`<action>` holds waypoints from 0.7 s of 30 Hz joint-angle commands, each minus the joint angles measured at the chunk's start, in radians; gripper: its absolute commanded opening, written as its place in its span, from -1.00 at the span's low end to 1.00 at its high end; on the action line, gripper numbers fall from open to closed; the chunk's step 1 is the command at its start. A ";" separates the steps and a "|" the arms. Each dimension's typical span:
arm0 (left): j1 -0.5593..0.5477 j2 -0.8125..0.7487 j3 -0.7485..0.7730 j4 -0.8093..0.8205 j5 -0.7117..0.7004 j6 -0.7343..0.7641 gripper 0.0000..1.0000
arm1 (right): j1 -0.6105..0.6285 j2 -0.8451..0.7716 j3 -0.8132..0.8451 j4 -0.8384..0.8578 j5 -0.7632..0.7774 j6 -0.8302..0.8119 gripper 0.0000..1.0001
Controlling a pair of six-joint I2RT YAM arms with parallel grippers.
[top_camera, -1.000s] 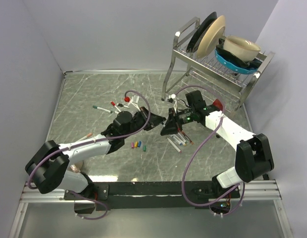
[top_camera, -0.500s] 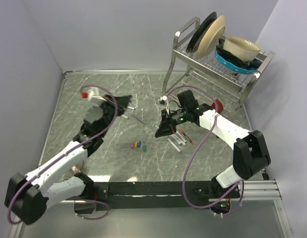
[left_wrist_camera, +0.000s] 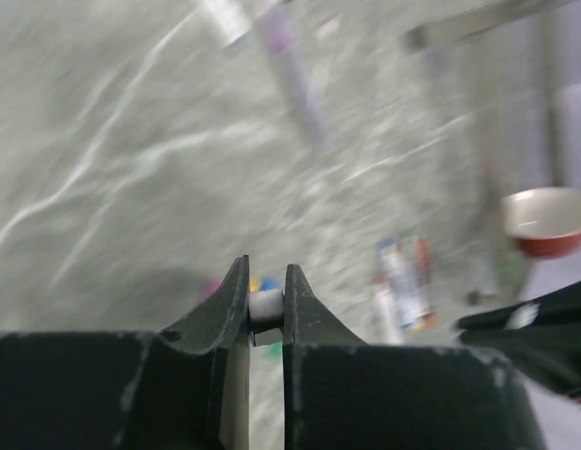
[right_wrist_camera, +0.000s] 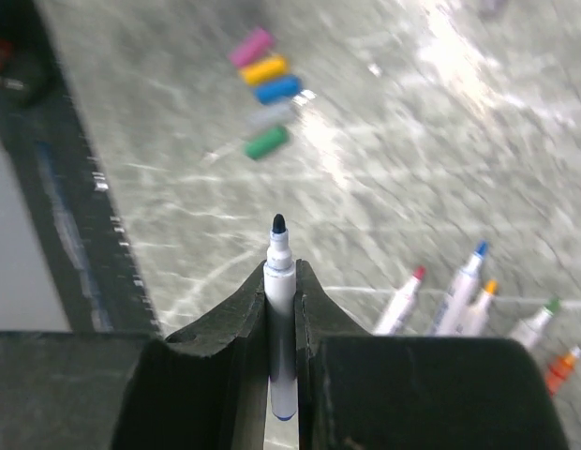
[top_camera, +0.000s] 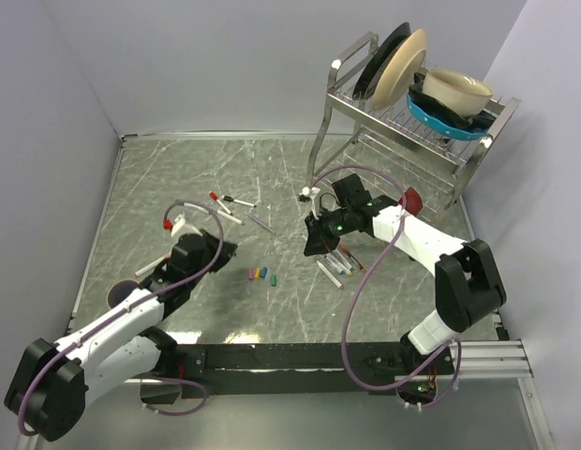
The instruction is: Open the pen caps
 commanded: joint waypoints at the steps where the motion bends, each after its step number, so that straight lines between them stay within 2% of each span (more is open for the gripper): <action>1: 0.003 -0.038 -0.057 -0.098 0.024 -0.054 -0.98 | 0.037 0.061 0.058 -0.056 0.122 -0.044 -0.89; 4: 0.003 0.008 -0.074 -0.116 0.023 -0.066 -0.98 | 0.075 0.125 0.082 -0.096 0.187 -0.052 -0.71; 11: 0.003 0.221 -0.022 -0.095 0.053 -0.048 -0.98 | 0.124 0.204 0.096 -0.090 0.343 -0.009 -0.60; 13: 0.003 0.247 -0.021 -0.066 0.070 -0.044 -0.92 | 0.137 0.205 0.093 -0.083 0.386 -0.007 -0.54; 15: 0.003 0.273 -0.019 -0.053 0.080 -0.039 -0.78 | 0.141 0.208 0.093 -0.081 0.400 -0.009 -0.51; 21: 0.003 0.305 -0.010 -0.024 0.103 -0.021 -0.64 | 0.160 0.221 0.099 -0.089 0.463 -0.024 -0.48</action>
